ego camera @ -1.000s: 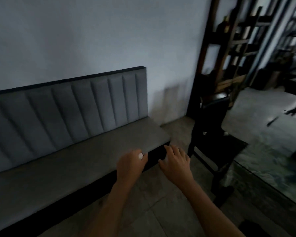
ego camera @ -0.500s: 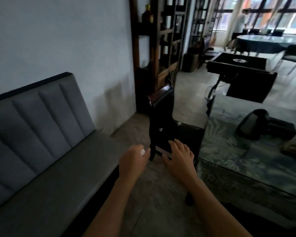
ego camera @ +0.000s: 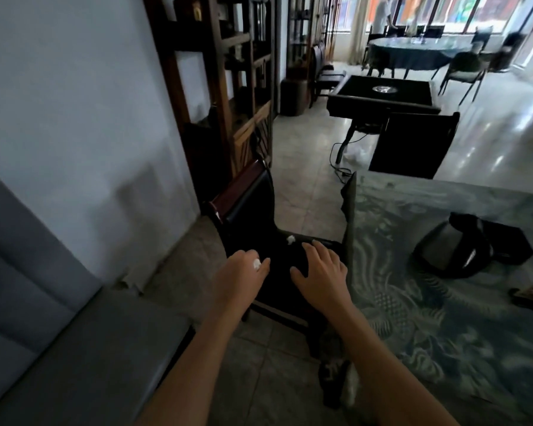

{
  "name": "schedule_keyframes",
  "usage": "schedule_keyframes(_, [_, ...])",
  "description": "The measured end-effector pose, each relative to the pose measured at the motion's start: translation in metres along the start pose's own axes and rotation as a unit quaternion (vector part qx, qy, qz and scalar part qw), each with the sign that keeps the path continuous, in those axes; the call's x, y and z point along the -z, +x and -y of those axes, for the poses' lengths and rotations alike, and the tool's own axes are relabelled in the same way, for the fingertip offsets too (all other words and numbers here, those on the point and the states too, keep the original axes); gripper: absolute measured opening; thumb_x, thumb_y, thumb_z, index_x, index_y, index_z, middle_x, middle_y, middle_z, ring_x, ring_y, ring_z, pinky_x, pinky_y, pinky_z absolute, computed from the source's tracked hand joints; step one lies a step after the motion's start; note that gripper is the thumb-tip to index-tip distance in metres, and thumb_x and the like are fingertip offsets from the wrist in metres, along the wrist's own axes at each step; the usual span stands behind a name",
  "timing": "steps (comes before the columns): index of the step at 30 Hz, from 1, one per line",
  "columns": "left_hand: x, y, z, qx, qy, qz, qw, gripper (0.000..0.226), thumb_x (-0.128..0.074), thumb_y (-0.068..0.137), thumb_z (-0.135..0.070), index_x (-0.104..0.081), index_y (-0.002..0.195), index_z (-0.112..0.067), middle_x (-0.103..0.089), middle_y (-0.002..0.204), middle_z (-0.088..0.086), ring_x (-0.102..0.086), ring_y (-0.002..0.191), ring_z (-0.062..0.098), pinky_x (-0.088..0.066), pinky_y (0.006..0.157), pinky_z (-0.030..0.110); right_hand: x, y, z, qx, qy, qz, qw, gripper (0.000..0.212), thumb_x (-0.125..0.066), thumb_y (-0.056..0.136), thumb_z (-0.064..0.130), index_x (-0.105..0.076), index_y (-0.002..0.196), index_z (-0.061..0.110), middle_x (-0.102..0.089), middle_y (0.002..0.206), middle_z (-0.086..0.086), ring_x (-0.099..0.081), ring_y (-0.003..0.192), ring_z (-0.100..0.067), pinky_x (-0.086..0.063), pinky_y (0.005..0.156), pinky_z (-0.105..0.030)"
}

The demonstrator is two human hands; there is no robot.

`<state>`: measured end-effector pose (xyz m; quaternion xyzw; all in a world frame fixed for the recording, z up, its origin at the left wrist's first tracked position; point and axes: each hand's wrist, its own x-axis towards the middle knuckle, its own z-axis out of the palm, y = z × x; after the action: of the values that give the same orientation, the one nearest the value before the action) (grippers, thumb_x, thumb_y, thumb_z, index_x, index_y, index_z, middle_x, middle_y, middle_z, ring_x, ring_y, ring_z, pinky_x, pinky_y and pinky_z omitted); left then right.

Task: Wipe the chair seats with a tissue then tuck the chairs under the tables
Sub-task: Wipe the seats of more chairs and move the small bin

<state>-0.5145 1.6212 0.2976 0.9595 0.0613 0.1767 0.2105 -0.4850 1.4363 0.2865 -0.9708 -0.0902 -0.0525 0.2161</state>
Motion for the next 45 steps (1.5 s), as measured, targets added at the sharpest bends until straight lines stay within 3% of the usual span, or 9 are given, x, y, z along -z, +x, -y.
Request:
schedule_keyframes(8, [-0.037, 0.134, 0.011, 0.003, -0.017, 0.044, 0.999, 0.037, -0.057, 0.092, -0.046, -0.056, 0.073, -0.014, -0.055, 0.074, 0.001, -0.058, 0.068, 0.022, -0.049, 0.059, 0.039, -0.022, 0.124, -0.009, -0.016, 0.012, -0.004, 1.0, 0.065, -0.051, 0.09, 0.051, -0.033, 0.146, 0.024, -0.034, 0.153, -0.002, -0.029, 0.14, -0.028, -0.031, 0.109, -0.048])
schedule_keyframes(14, [-0.094, 0.238, 0.038, -0.007, -0.003, 0.066, 0.998, 0.037, -0.054, 0.091, -0.05, -0.052, 0.072, -0.019, -0.052, 0.074, -0.003, -0.06, 0.073, 0.025, -0.038, 0.056, 0.033, -0.059, 0.228, -0.025, -0.047, 0.006, 0.007, 0.999, 0.062, -0.05, 0.09, 0.052, -0.031, 0.144, 0.027, -0.031, 0.154, -0.001, -0.03, 0.14, -0.03, -0.032, 0.108, -0.05])
schedule_keyframes(19, [-0.136, 0.333, 0.054, -0.019, -0.033, 0.11, 0.993, 0.036, -0.053, 0.092, -0.049, -0.047, 0.069, -0.021, -0.05, 0.071, -0.007, -0.054, 0.065, 0.019, -0.031, 0.052, 0.03, -0.081, 0.319, -0.032, -0.094, 0.011, 0.029, 0.995, 0.062, -0.05, 0.09, 0.055, -0.029, 0.142, 0.029, -0.03, 0.154, 0.0, -0.029, 0.14, -0.03, -0.032, 0.107, -0.05])
schedule_keyframes(25, [-0.179, 0.423, 0.055, -0.034, -0.057, 0.158, 0.985, 0.033, -0.053, 0.093, -0.045, -0.06, 0.081, -0.015, -0.058, 0.08, -0.001, -0.057, 0.071, 0.02, -0.046, 0.059, 0.035, -0.096, 0.404, -0.042, -0.132, 0.001, 0.035, 0.991, 0.063, -0.052, 0.091, 0.052, -0.031, 0.144, 0.027, -0.028, 0.155, -0.001, -0.027, 0.141, -0.03, -0.031, 0.108, -0.049])
schedule_keyframes(31, [-0.232, 0.469, 0.06, 0.0, -0.083, 0.187, 0.979, 0.033, -0.05, 0.093, -0.046, -0.06, 0.081, -0.017, -0.056, 0.079, -0.004, -0.056, 0.069, 0.018, -0.044, 0.058, 0.034, -0.131, 0.464, -0.065, -0.137, 0.002, 0.065, 0.988, 0.064, -0.052, 0.091, 0.05, -0.03, 0.146, 0.024, -0.03, 0.155, -0.004, -0.028, 0.141, -0.032, -0.033, 0.108, -0.052])
schedule_keyframes(41, [-0.351, 0.475, 0.092, 0.088, -0.059, 0.241, 0.965, 0.023, -0.055, 0.092, -0.043, -0.063, 0.102, -0.023, -0.062, 0.094, -0.001, -0.061, 0.084, 0.023, -0.04, 0.063, 0.031, -0.244, 0.508, -0.134, -0.157, 0.03, 0.156, 0.975, 0.064, -0.052, 0.09, 0.05, -0.034, 0.144, 0.022, -0.036, 0.152, -0.006, -0.036, 0.137, -0.034, -0.039, 0.103, -0.051])
schedule_keyframes(45, [-0.407, 0.472, 0.113, 0.113, -0.063, 0.243, 0.961, 0.024, -0.056, 0.092, -0.041, -0.064, 0.107, -0.023, -0.064, 0.099, 0.002, -0.062, 0.088, 0.026, -0.05, 0.068, 0.035, -0.295, 0.512, -0.166, -0.17, 0.03, 0.196, 0.965, 0.065, -0.053, 0.091, 0.047, -0.033, 0.146, 0.019, -0.036, 0.152, -0.008, -0.038, 0.135, -0.036, -0.04, 0.103, -0.051])
